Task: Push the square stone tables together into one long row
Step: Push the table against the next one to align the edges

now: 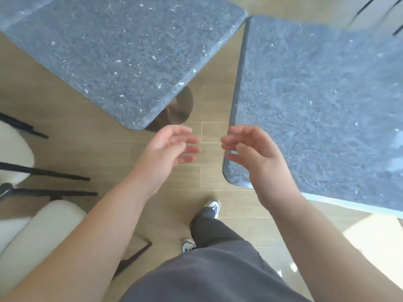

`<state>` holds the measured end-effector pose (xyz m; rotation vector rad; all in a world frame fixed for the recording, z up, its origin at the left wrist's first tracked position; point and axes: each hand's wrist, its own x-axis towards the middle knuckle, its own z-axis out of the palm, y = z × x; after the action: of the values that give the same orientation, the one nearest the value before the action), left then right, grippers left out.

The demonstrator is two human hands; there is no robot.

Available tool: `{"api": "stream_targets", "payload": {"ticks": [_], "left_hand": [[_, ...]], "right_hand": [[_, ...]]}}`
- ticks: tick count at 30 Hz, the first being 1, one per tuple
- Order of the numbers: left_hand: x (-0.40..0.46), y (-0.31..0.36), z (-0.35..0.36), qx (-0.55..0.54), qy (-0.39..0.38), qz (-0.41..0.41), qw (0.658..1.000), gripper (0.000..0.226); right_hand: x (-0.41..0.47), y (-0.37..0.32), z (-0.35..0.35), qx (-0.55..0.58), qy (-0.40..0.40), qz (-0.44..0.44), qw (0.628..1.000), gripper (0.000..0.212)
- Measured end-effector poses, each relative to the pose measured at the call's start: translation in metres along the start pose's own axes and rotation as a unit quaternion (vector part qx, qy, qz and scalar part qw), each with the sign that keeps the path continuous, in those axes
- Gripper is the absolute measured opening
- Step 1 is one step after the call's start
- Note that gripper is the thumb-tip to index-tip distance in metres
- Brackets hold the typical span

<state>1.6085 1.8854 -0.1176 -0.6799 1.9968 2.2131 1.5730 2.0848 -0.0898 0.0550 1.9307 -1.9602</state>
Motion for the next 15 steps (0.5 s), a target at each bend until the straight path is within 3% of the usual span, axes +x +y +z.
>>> {"api": "stream_targets", "payload": {"ticks": [8,12,15], "left_hand": [[0.097,0.017,0.05,0.113,-0.095,-0.047,0.988,0.033],[0.123,0.011,0.056,0.124,-0.118,-0.085,0.982,0.034],[0.142,-0.004,0.065,0.128,-0.139,-0.126,0.974,0.036]], "right_hand": [[0.08,0.023,-0.018,0.082,0.075,0.056,0.992,0.033],[0.097,0.03,-0.019,0.12,0.114,0.078,0.983,0.036],[0.097,0.051,-0.025,0.108,0.176,0.105,0.973,0.026]]}}
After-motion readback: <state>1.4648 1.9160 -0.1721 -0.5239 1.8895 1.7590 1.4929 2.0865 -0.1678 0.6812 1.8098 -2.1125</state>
